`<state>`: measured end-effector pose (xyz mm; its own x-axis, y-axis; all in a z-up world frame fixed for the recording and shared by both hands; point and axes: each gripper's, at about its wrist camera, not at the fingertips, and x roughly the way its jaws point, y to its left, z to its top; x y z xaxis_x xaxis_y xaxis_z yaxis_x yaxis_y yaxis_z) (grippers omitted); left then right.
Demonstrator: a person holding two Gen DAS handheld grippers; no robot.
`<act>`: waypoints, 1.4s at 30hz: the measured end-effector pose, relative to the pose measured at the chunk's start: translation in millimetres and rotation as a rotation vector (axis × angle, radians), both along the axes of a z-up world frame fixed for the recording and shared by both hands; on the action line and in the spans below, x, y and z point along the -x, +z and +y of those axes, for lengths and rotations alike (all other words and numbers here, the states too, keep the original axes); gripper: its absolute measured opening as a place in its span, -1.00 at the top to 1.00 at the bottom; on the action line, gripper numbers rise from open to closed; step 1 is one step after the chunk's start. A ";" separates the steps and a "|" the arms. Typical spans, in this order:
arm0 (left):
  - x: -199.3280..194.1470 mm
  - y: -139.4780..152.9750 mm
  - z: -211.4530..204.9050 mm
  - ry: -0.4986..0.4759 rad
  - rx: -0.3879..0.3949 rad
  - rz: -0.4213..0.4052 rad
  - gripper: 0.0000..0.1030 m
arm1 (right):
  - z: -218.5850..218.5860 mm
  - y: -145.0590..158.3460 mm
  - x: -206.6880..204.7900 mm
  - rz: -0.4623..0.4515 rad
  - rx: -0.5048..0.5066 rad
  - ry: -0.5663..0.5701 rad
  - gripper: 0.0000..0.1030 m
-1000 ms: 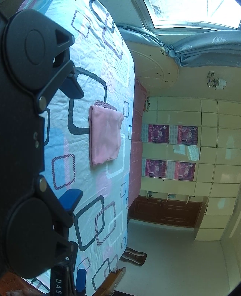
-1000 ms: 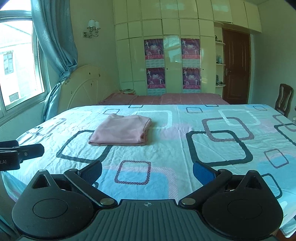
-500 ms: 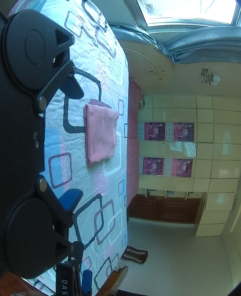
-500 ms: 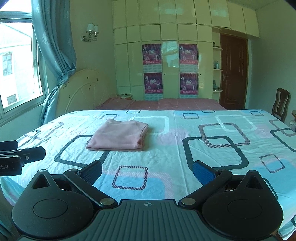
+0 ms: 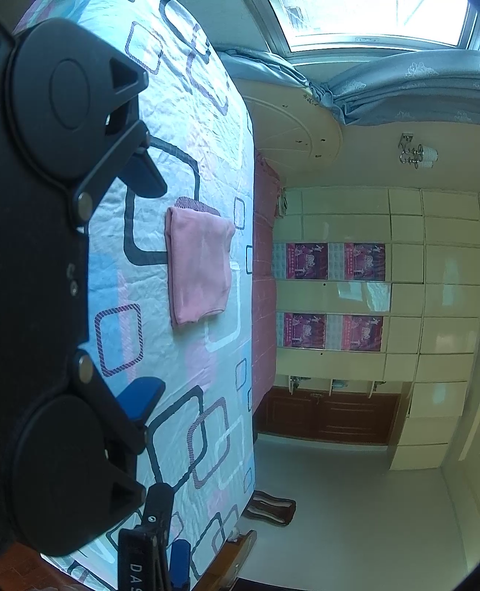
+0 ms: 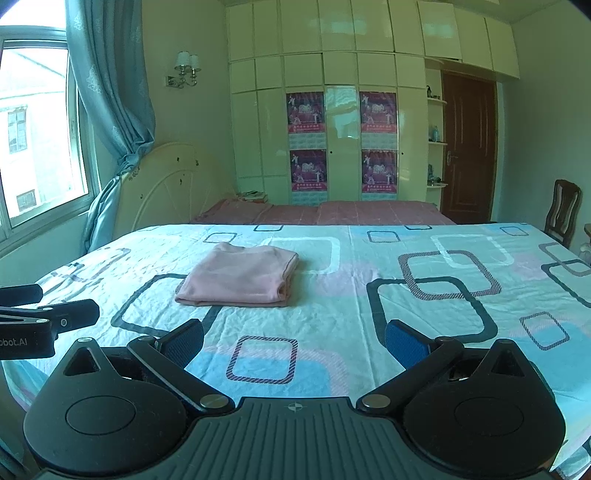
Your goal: Fold small clothes
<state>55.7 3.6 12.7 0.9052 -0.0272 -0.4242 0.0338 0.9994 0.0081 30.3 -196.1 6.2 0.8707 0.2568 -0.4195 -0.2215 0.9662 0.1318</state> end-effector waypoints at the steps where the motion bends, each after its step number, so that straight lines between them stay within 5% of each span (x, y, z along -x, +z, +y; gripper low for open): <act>1: 0.1 -0.1 -0.1 0.000 0.000 0.000 -1.00 | 0.4 0.4 0.5 -0.002 0.001 0.001 -1.00; 42: -2.9 3.2 -1.6 -0.010 -0.019 -0.014 -1.00 | -3.4 2.6 -2.6 -0.020 -0.003 0.013 -1.00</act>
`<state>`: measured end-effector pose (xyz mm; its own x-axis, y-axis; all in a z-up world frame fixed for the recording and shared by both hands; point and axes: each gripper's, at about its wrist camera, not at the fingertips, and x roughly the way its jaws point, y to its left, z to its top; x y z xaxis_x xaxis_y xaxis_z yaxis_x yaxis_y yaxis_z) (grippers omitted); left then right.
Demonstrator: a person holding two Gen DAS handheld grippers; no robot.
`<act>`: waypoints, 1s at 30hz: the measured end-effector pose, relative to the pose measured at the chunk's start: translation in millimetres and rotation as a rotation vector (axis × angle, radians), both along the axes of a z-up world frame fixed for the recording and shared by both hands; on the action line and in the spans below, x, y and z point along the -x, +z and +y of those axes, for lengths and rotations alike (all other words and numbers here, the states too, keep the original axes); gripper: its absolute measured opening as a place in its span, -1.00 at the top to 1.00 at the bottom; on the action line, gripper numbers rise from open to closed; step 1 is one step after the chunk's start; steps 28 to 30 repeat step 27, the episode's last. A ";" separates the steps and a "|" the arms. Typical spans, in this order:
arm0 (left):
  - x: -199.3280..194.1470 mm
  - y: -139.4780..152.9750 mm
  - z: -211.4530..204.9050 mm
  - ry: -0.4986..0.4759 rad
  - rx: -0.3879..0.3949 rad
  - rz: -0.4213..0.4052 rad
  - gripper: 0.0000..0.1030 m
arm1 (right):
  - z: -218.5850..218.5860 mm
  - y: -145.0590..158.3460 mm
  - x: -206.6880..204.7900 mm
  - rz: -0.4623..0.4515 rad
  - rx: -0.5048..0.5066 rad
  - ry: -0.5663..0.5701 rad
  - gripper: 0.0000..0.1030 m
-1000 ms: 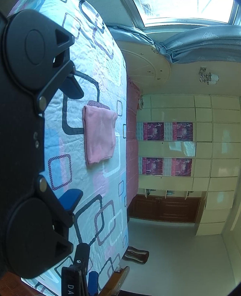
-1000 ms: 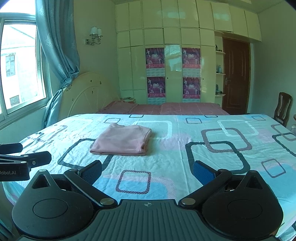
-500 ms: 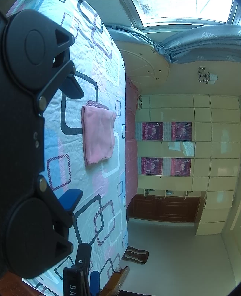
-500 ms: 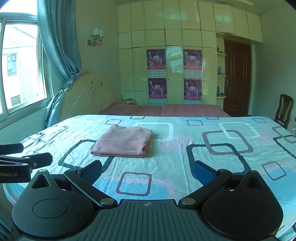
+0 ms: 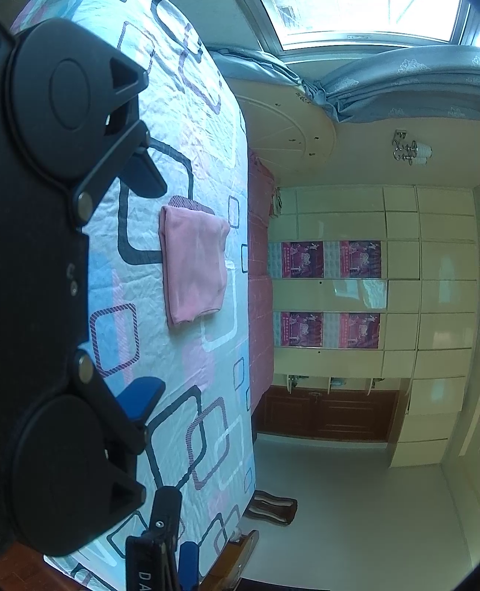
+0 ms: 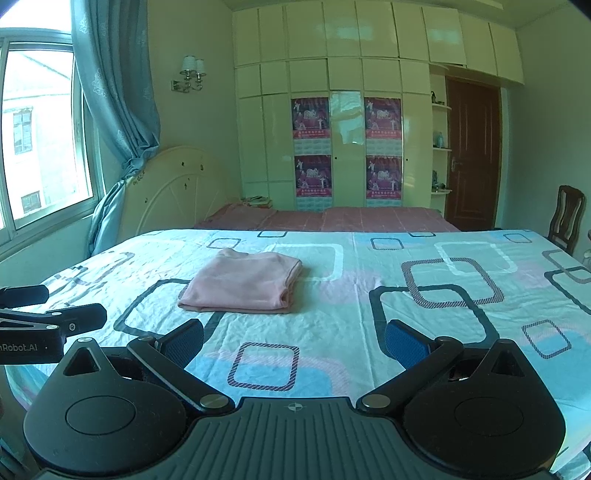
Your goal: Fold small clothes
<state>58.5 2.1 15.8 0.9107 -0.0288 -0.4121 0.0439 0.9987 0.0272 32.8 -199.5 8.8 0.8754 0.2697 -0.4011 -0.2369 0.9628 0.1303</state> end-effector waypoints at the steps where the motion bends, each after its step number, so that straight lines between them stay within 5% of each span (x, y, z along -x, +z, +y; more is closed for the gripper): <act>1: -0.3 -0.1 -0.9 -0.001 -0.001 -0.002 -0.99 | -1.1 0.2 0.1 0.000 -0.001 -0.002 -1.00; 30: 0.6 2.7 -7.1 0.029 -0.030 -0.052 -0.99 | -4.9 2.7 -4.5 -0.008 -0.010 0.007 -1.00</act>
